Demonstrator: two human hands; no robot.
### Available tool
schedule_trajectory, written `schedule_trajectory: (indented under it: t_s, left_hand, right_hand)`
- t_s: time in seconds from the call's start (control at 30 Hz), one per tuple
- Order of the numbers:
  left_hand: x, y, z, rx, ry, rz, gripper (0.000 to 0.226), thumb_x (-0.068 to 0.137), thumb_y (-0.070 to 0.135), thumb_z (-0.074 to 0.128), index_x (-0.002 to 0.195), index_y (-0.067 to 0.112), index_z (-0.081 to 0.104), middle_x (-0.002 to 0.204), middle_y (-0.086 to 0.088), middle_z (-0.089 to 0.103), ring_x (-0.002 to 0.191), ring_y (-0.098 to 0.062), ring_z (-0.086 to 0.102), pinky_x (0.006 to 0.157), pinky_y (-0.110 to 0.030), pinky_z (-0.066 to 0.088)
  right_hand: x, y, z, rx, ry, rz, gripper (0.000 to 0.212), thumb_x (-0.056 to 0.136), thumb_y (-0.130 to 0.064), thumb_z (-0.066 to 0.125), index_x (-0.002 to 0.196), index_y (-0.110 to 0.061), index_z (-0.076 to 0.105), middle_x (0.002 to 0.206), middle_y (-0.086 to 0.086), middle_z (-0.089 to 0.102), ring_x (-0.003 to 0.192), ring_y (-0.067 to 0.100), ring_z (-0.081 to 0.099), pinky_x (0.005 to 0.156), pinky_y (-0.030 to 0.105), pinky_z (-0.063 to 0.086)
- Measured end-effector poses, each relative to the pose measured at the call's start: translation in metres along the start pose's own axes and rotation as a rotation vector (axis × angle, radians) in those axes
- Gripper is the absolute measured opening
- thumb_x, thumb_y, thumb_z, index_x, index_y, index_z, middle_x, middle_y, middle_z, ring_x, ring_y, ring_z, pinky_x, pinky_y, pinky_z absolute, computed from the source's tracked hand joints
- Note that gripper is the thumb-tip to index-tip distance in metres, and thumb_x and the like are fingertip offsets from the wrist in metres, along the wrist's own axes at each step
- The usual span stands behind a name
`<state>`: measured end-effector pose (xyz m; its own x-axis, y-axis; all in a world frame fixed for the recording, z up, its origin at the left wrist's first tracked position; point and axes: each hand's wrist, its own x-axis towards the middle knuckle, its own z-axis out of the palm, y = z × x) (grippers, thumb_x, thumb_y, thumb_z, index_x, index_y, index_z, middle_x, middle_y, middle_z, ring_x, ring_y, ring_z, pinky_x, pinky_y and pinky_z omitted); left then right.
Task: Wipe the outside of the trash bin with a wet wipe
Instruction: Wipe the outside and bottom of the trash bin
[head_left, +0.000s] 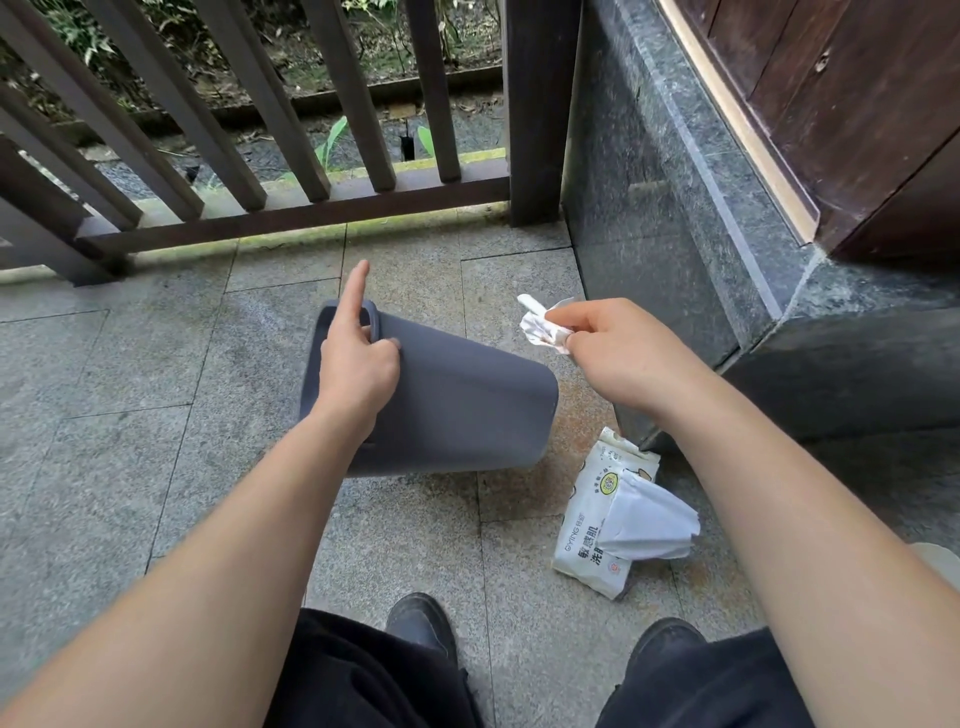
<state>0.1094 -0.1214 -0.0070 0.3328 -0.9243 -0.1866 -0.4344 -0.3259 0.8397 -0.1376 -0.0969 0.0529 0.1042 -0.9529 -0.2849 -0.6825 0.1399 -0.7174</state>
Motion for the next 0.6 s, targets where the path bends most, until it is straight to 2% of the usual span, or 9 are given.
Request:
schedule_trajectory:
  t_s: [0.1, 0.23, 0.3, 0.4, 0.43, 0.53, 0.6]
  left_hand:
    - [-0.003, -0.003, 0.002, -0.039, -0.075, 0.013, 0.091, 0.092, -0.005, 0.055, 0.143, 0.067, 0.032, 0.121, 0.006, 0.057, 0.086, -0.023, 0.067, 0.071, -0.048, 0.060]
    - [-0.002, -0.006, -0.001, -0.012, -0.167, 0.063, 0.095, 0.092, -0.006, 0.057, 0.144, 0.067, 0.028, 0.145, -0.003, 0.051, 0.093, -0.010, 0.068, 0.065, -0.029, 0.055]
    - [-0.004, -0.008, -0.002, 0.028, -0.198, 0.069, 0.097, 0.092, -0.006, 0.058, 0.147, 0.065, 0.023, 0.150, -0.002, 0.048, 0.094, -0.012, 0.069, 0.071, -0.030, 0.056]
    - [-0.005, -0.012, -0.003, 0.084, -0.242, 0.068, 0.100, 0.092, -0.004, 0.060, 0.149, 0.066, 0.016, 0.162, 0.002, 0.034, 0.119, -0.021, 0.062, 0.091, -0.044, 0.056]
    - [-0.004, -0.014, -0.004, 0.089, -0.247, 0.061, 0.101, 0.092, -0.004, 0.060, 0.149, 0.066, 0.015, 0.163, -0.002, 0.035, 0.119, -0.022, 0.061, 0.090, -0.043, 0.055]
    - [0.000, -0.017, -0.007, 0.092, -0.241, 0.008, 0.096, 0.090, -0.001, 0.060, 0.152, 0.057, 0.015, 0.139, -0.022, 0.057, 0.077, -0.015, 0.063, 0.067, -0.031, 0.048]
    - [0.001, -0.020, -0.009, 0.092, -0.252, -0.009, 0.092, 0.085, 0.004, 0.059, 0.153, 0.049, 0.016, 0.115, -0.022, 0.065, 0.063, -0.014, 0.057, 0.061, -0.030, 0.044]
  right_hand:
    - [0.001, 0.002, 0.000, -0.077, 0.007, -0.008, 0.027, 0.094, -0.011, 0.043, 0.101, -0.016, 0.068, 0.077, 0.001, 0.058, 0.063, 0.017, 0.044, 0.054, 0.030, 0.031]
    - [0.001, 0.002, 0.000, -0.093, 0.007, 0.019, 0.033, 0.091, -0.005, 0.040, 0.103, -0.016, 0.069, 0.084, 0.010, 0.063, 0.064, 0.019, 0.047, 0.055, 0.031, 0.032]
    - [0.002, 0.003, 0.001, -0.103, 0.003, 0.026, 0.034, 0.089, -0.004, 0.040, 0.100, -0.016, 0.069, 0.080, 0.008, 0.061, 0.062, 0.019, 0.045, 0.054, 0.031, 0.031]
    - [0.002, 0.002, 0.000, -0.115, -0.001, 0.020, 0.031, 0.089, -0.004, 0.040, 0.095, -0.015, 0.068, 0.071, 0.002, 0.055, 0.062, 0.020, 0.044, 0.052, 0.031, 0.029]
    - [0.001, 0.002, 0.000, -0.116, -0.004, 0.019, 0.030, 0.090, -0.004, 0.040, 0.094, -0.016, 0.068, 0.071, 0.002, 0.054, 0.063, 0.020, 0.045, 0.052, 0.031, 0.029]
    - [0.000, 0.002, 0.002, -0.125, -0.024, 0.028, 0.031, 0.090, -0.005, 0.040, 0.098, -0.015, 0.068, 0.075, 0.004, 0.058, 0.064, 0.020, 0.047, 0.055, 0.031, 0.032]
    - [-0.001, 0.002, 0.003, -0.130, -0.040, 0.040, 0.033, 0.088, -0.004, 0.039, 0.101, -0.012, 0.068, 0.077, 0.009, 0.061, 0.063, 0.021, 0.048, 0.055, 0.031, 0.033]
